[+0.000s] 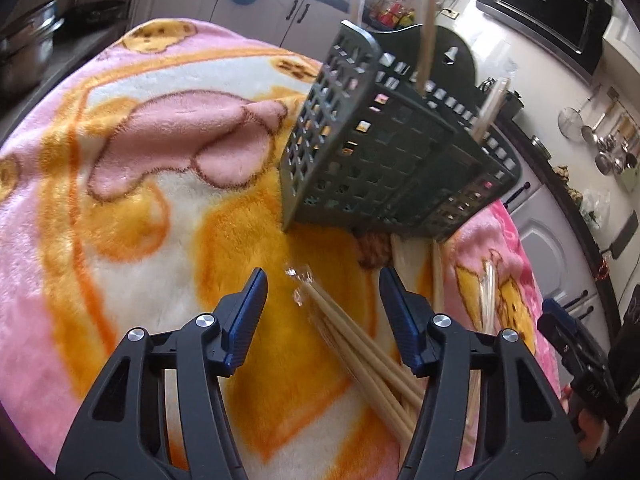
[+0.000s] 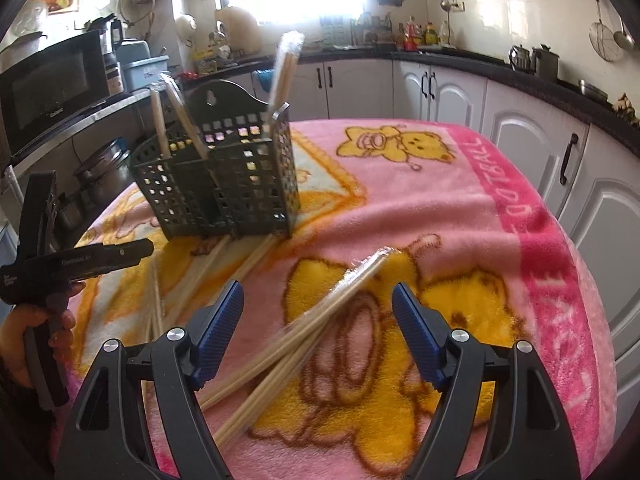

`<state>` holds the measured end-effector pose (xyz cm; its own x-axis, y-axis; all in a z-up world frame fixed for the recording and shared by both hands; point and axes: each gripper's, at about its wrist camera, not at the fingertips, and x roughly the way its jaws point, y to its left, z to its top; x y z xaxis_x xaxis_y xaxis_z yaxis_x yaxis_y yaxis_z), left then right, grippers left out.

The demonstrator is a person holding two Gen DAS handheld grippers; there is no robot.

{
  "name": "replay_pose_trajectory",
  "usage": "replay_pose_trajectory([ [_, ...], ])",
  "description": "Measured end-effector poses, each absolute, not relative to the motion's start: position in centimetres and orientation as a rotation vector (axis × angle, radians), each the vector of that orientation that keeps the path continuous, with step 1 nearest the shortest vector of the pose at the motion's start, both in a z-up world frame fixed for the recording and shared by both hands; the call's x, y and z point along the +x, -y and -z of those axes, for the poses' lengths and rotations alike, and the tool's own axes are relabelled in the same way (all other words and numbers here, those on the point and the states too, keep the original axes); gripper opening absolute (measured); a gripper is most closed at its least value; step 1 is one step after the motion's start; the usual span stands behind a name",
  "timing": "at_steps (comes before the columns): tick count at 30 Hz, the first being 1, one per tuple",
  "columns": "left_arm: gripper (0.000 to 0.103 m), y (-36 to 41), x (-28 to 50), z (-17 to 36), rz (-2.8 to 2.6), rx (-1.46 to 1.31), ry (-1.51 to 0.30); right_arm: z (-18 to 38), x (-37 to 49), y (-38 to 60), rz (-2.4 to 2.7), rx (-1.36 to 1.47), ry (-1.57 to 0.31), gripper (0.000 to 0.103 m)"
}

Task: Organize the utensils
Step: 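Move both open tools back toward the remaining chopsticks, then close the left tool on a wrapped chopstick while the right tool grasps another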

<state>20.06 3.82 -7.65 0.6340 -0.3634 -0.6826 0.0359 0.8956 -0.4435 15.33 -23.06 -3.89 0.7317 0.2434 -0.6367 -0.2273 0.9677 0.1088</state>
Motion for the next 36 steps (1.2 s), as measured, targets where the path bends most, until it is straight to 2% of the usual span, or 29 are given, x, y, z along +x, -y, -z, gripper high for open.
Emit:
replay_pose_trajectory([
  [2, 0.051, -3.9, 20.5, 8.0, 0.228, -0.422, -0.876, 4.3, 16.0, 23.4, -0.252, 0.030, -0.728, 0.074],
  [8, 0.041, -3.9, 21.7, 8.5, 0.223, -0.424, -0.886, 5.4, 18.9, 24.8, -0.241, 0.087, -0.807, 0.074],
  [13, 0.022, -4.6, 22.1, 8.9, 0.206, -0.425, -0.885, 6.1, 21.2, 25.2, -0.240, 0.131, -0.858, 0.074],
  [19, 0.010, -5.4, 22.0, 9.3, 0.200, -0.447, -0.888, 7.0, 23.5, 25.4, -0.234, 0.193, -0.904, 0.073],
  [28, 0.003, -6.9, 21.7, 9.4, 0.206, -0.511, -0.868, 8.2, 25.9, 26.4, -0.214, 0.296, -0.938, 0.052],
  [36, 0.001, -7.7, 21.0, 9.0, 0.208, -0.540, -0.848, 8.3, 25.9, 28.0, -0.209, 0.351, -0.916, 0.017],
])
